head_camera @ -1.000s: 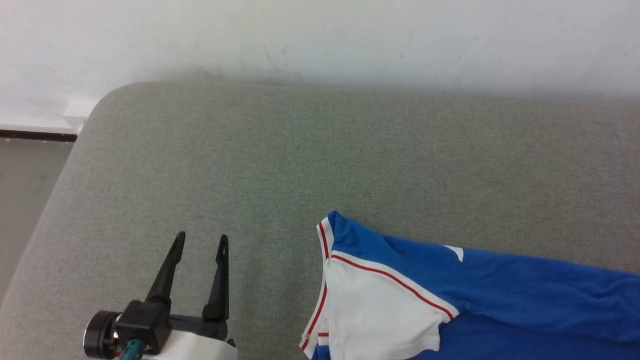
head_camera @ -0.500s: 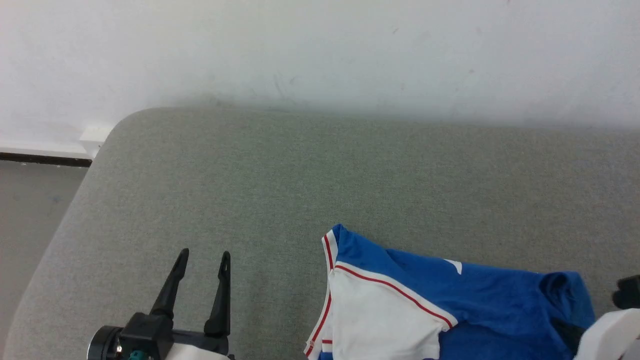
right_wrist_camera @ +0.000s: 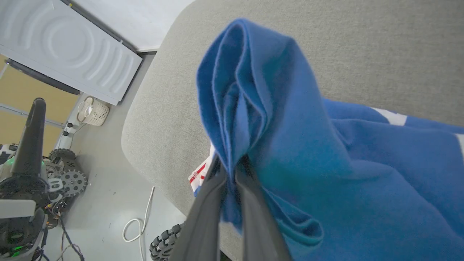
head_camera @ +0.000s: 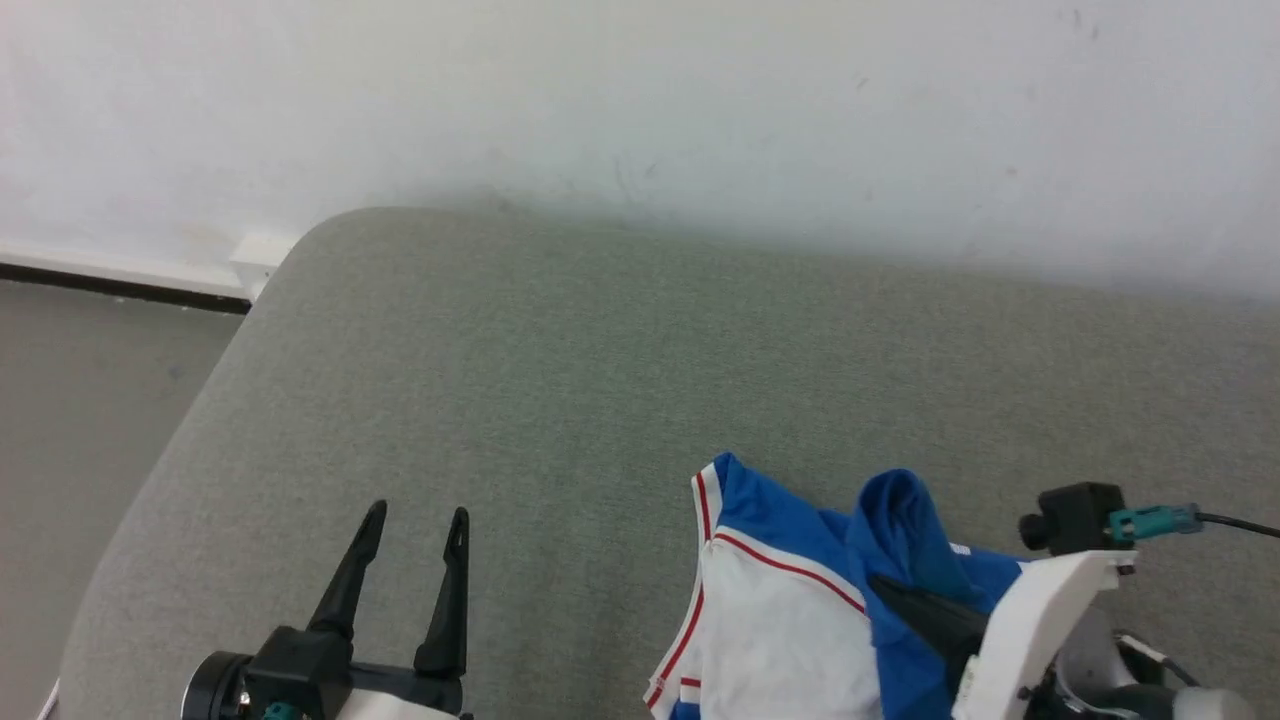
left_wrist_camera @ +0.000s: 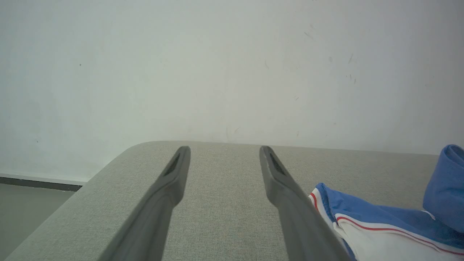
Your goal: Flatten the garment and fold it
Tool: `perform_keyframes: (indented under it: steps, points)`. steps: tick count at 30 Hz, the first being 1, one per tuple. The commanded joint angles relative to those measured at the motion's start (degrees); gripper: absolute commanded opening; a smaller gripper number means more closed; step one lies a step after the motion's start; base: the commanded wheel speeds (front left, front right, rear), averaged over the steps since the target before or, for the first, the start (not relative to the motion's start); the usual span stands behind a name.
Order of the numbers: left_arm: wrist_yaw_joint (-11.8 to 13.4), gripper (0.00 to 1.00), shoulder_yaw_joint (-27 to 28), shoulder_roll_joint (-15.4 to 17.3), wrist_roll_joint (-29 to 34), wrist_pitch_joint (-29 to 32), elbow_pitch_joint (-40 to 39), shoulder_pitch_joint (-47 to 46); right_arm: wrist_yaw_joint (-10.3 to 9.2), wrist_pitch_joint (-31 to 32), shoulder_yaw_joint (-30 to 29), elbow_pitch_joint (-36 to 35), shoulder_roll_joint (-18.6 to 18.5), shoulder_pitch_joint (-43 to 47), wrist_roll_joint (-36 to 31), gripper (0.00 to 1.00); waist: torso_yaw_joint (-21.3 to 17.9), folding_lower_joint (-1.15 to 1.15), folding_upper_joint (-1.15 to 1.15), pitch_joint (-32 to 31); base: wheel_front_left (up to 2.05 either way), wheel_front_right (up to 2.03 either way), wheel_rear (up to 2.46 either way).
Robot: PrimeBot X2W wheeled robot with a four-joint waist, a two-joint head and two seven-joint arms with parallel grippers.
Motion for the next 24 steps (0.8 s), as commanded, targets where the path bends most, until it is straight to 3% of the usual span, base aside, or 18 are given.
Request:
perform_keyframes:
  steps: [1, 12, 13, 14, 21, 24]
  points:
    - [-0.4, 1.00, -0.1, -0.3, 0.1, -0.3, 0.2, 0.1, -0.04, -1.3, 1.2, 2.1, 0.2, -1.5, 1.6, 0.00, 1.2, 0.00, 0.00, 0.3, 0.00, 0.00, 0.00]
    - [-0.6, 1.00, -0.5, -0.3, -0.2, -0.3, 0.7, -1.0, -0.04, -11.3, 8.7, 19.2, 0.2, -9.4, 5.9, 0.00, 4.4, 0.00, 0.00, 1.8, 0.00, 0.00, 0.00]
    - [-0.6, 1.00, -0.5, -0.3, -0.2, -0.3, 0.8, -1.1, -0.04, -12.1, 9.5, 20.7, 0.2, -10.2, 6.4, 0.21, 4.6, 0.00, 0.00, 1.9, 0.00, 0.00, 0.00]
    - [-0.5, 1.00, -0.5, -0.3, -0.3, -0.3, 0.8, -1.2, -0.04, -12.8, 10.3, 22.0, 0.3, -10.9, 6.7, 1.00, 4.7, 0.00, 0.00, 2.0, 0.00, 0.00, 0.00]
    - [-0.1, 1.00, -0.3, -0.3, -0.6, -0.3, 1.0, -1.4, -0.04, -15.1, 18.8, 22.8, 0.3, -14.1, 11.4, 1.00, 4.3, 0.00, 0.00, 2.1, 0.00, 0.00, 0.00]
    - [0.1, 1.00, -0.2, -0.3, -0.6, -0.3, 1.2, -1.3, -0.04, -16.1, 19.3, 21.4, 0.3, -15.4, 12.2, 1.00, 3.4, 0.00, 0.00, 1.6, 0.00, 0.00, 0.00]
